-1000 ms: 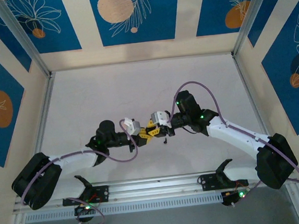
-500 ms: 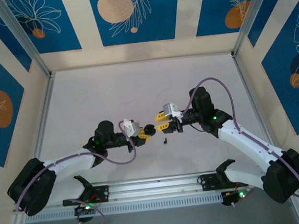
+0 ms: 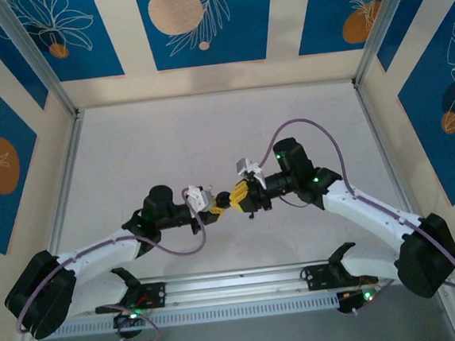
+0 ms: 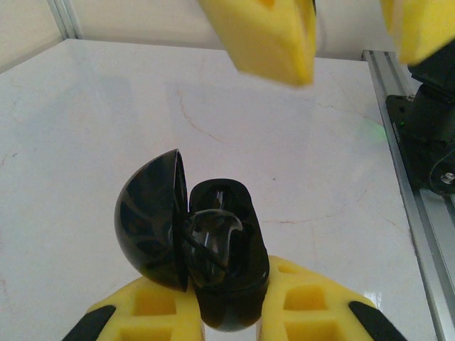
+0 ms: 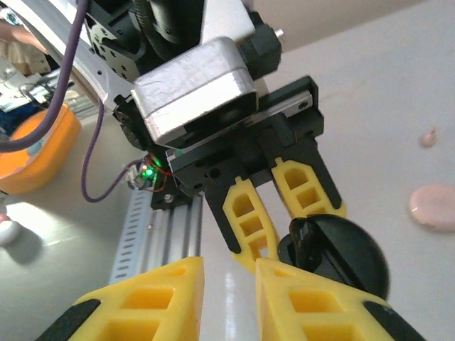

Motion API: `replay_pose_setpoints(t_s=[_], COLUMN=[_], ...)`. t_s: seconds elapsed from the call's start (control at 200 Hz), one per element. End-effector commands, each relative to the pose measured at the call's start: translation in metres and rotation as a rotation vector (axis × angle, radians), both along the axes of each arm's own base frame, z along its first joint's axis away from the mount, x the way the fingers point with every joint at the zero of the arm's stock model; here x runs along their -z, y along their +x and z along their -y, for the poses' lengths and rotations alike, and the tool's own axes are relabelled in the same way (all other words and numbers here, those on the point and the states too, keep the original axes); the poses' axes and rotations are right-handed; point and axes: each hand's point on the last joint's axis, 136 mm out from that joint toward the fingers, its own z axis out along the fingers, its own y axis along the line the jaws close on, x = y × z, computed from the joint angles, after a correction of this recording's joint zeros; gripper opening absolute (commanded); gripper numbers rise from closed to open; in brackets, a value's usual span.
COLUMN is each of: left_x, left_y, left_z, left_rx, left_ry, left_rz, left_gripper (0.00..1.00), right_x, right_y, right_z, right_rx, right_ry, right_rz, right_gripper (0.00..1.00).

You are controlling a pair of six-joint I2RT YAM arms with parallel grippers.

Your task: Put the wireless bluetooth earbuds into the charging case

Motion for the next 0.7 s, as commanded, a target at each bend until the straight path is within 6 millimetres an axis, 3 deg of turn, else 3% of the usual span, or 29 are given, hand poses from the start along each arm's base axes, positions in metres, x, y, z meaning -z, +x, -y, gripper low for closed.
replay_pose_setpoints(t_s=[0.0, 0.145, 0.695], left_x=[-0.002, -0.005, -0.01], left_y=[-0.005, -0.006, -0.01], left_z=[0.001, 0.001, -0.001], left_rx=[0.015, 0.017, 0.021], left_ry=[0.005, -0.004, -0.008], left_rz=[0.024, 0.026, 0.039], left_gripper=[0.15, 0.15, 0.15], right_x=[-0.004, 0.001, 0.005], right_y=[0.002, 0.006, 0.013], right_z=[-0.007, -0.013, -0.028], right_rx=[0.015, -0.011, -0.071], right_ry=[-0.019, -0.022, -0.012], right_rz=[-0.15, -0.229, -0.268], right_gripper=[0.23, 0.21, 0.23])
